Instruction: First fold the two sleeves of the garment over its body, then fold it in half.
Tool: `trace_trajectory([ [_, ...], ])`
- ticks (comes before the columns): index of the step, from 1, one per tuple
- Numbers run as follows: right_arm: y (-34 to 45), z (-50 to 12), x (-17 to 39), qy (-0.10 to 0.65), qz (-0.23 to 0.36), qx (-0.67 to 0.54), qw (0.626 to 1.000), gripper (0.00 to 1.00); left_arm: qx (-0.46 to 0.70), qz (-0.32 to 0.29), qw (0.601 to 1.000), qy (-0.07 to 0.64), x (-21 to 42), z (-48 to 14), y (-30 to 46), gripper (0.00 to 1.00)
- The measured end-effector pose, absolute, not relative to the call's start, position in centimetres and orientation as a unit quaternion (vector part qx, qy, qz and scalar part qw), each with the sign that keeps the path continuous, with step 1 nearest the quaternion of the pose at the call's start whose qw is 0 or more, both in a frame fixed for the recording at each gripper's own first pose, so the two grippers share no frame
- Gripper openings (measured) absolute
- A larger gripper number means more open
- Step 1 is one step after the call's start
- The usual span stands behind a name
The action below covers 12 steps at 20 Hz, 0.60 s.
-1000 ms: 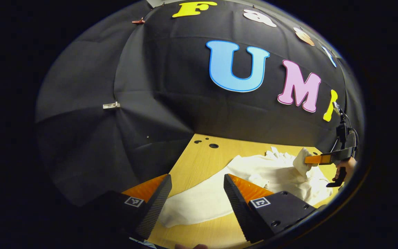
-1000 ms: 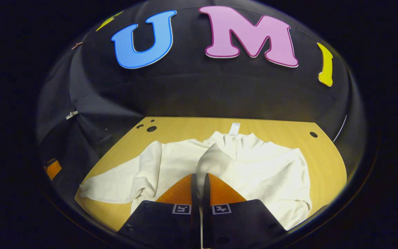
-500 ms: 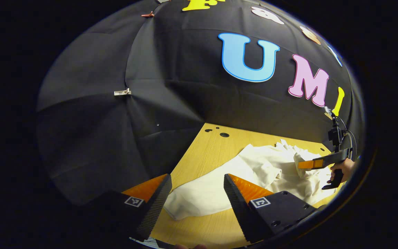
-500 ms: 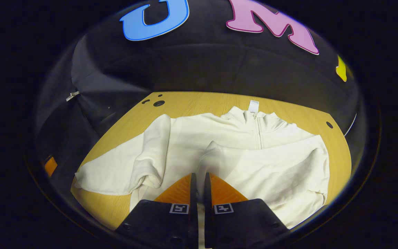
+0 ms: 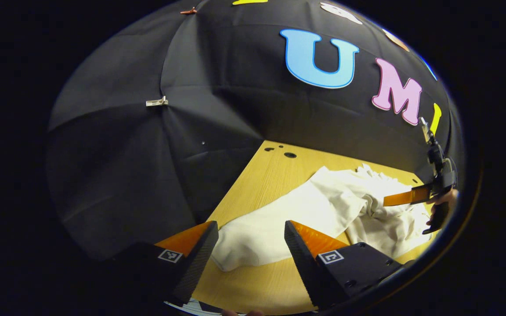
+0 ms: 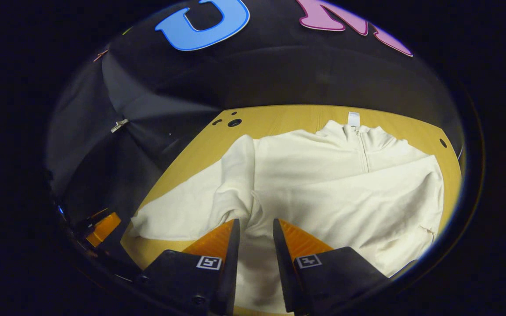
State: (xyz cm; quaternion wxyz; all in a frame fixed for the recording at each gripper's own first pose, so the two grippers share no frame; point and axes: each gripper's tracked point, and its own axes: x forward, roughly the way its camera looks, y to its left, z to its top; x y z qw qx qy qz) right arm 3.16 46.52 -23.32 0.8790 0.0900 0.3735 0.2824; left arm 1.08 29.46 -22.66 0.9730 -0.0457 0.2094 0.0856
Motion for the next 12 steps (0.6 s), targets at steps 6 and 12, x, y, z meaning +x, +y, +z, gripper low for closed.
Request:
trace_trajectory([
  [6, 42.7, -19.7, 0.4, 0.348, 0.286, 0.098, 0.887, 0.48, -0.051, 0.127, 0.958, 0.251, 1.3, -26.6, 31.3, 0.96],
  [12, 38.8, -15.1, -2.3, 0.311, 0.306, 0.160, 0.886, 0.48, -0.026, 0.147, 0.941, 0.304, 1.6, -30.2, 32.2, 0.92],
])
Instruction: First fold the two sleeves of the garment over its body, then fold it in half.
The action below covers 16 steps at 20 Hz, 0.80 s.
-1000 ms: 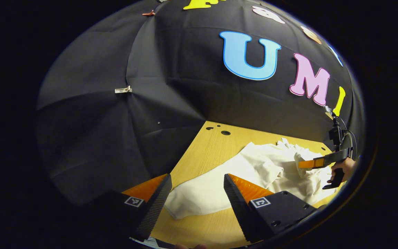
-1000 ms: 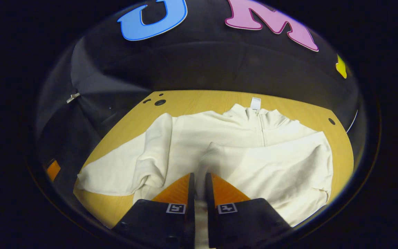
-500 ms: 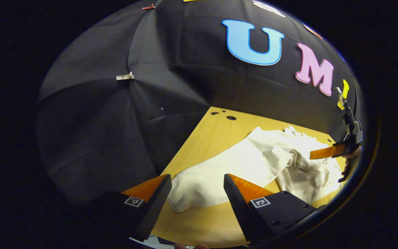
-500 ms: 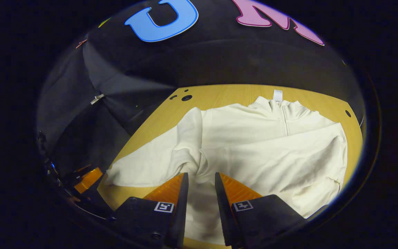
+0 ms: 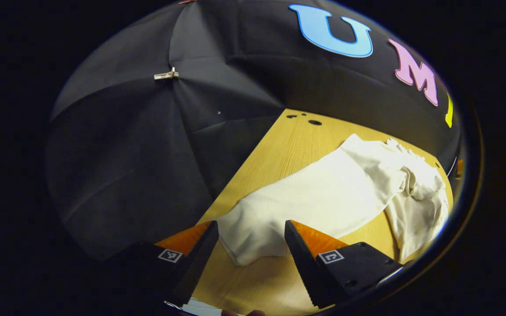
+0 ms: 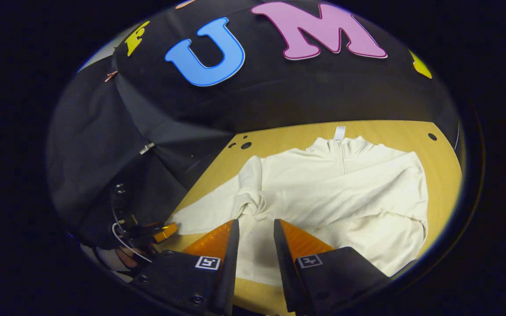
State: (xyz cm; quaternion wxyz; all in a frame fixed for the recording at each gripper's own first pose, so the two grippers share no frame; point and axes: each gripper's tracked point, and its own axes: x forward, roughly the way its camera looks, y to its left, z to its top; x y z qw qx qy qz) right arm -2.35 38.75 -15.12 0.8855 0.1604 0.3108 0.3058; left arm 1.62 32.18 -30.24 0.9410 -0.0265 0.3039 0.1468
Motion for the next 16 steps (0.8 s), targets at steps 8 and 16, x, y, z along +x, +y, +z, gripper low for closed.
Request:
trace_trajectory([
  [8, 32.4, -14.0, -3.6, 0.298, 0.276, 0.179, 0.896, 0.48, -0.019, 0.107, 0.931, 0.348, 2.9, -31.9, 30.2, 0.74],
  [16, 26.1, -14.1, -2.9, 0.282, 0.246, 0.193, 0.907, 0.48, 0.010, 0.130, 0.937, 0.323, 3.0, -27.9, 28.9, 0.08],
])
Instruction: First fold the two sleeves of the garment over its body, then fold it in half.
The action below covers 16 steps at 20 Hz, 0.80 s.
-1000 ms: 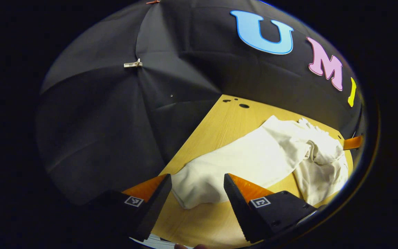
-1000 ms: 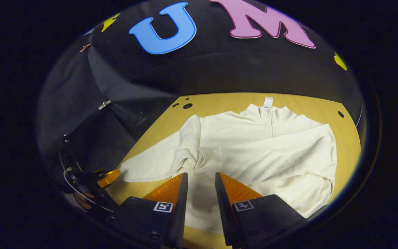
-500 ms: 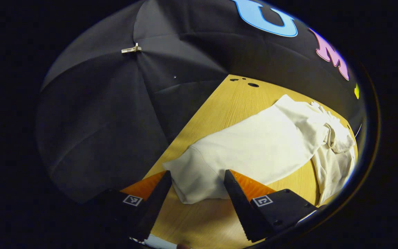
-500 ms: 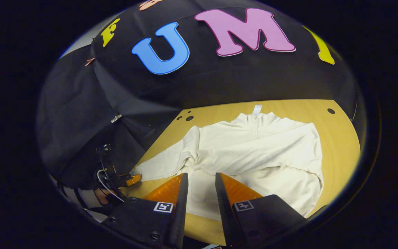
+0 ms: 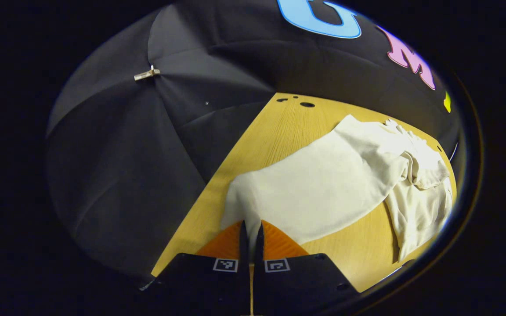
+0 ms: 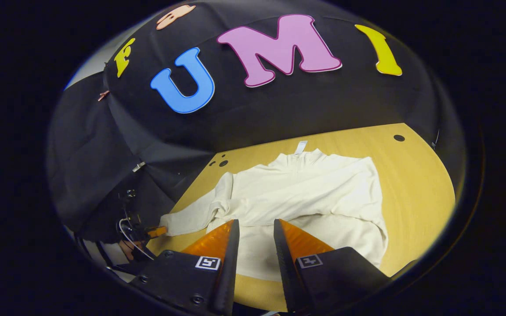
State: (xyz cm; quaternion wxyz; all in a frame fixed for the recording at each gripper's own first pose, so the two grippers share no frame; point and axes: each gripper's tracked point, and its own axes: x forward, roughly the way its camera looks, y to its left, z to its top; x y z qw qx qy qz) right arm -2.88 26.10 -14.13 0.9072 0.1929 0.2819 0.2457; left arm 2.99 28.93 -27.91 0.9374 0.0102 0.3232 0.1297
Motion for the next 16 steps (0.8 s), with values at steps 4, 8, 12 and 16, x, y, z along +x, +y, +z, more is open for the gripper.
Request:
trace_trajectory([
  [4, 22.8, -15.4, -3.0, 0.287, 0.229, 0.196, 0.909, 0.48, 0.025, 0.118, 0.952, 0.282, 3.6, -23.3, 25.6, 0.08],
  [8, 20.5, -16.7, -3.2, 0.295, 0.218, 0.197, 0.909, 0.48, 0.021, 0.082, 0.965, 0.249, 5.0, -18.7, 20.3, 0.07],
  [12, 18.4, -17.5, -3.3, 0.298, 0.210, 0.202, 0.909, 0.48, -0.001, 0.040, 0.975, 0.218, 6.7, -14.6, 13.8, 0.07],
  [16, 16.1, -17.9, -3.4, 0.298, 0.199, 0.211, 0.909, 0.48, 0.004, -0.004, 0.980, 0.199, 8.2, -12.3, 7.8, 0.07],
])
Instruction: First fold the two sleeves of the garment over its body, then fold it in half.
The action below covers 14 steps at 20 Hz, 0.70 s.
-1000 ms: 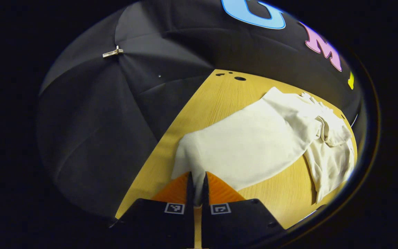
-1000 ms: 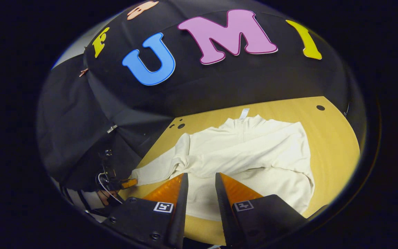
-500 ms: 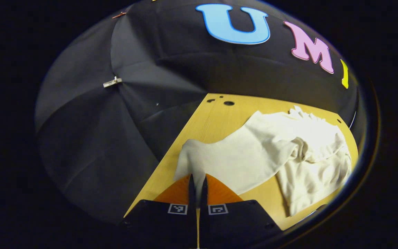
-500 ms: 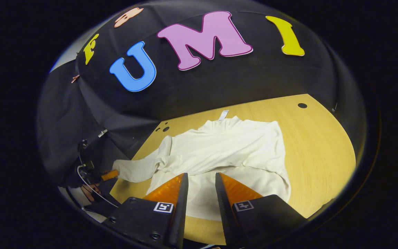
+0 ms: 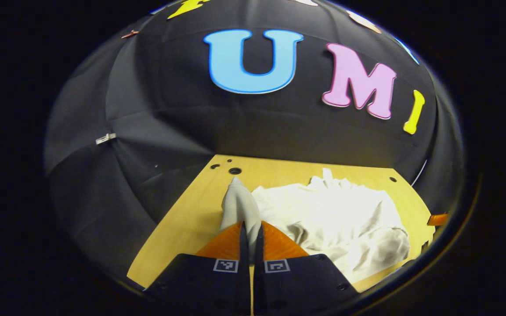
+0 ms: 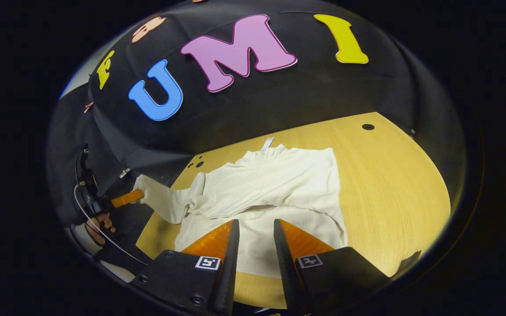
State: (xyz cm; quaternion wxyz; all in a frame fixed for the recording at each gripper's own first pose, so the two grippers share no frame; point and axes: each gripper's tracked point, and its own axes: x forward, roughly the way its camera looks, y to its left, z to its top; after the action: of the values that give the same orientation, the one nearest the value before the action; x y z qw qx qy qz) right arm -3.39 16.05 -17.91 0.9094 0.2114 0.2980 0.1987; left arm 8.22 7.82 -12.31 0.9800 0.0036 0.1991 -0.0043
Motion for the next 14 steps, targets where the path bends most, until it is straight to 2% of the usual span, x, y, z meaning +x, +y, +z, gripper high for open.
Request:
trace_trajectory([
  [5, 13.0, -18.1, -3.7, 0.292, 0.179, 0.228, 0.911, 0.48, 0.004, -0.065, 0.978, 0.200, 9.2, -11.7, -0.3, 0.07],
  [14, 7.0, -19.4, -4.6, 0.298, 0.145, 0.240, 0.913, 0.48, 0.023, -0.128, 0.970, 0.207, 10.1, -13.5, -11.1, 0.07],
])
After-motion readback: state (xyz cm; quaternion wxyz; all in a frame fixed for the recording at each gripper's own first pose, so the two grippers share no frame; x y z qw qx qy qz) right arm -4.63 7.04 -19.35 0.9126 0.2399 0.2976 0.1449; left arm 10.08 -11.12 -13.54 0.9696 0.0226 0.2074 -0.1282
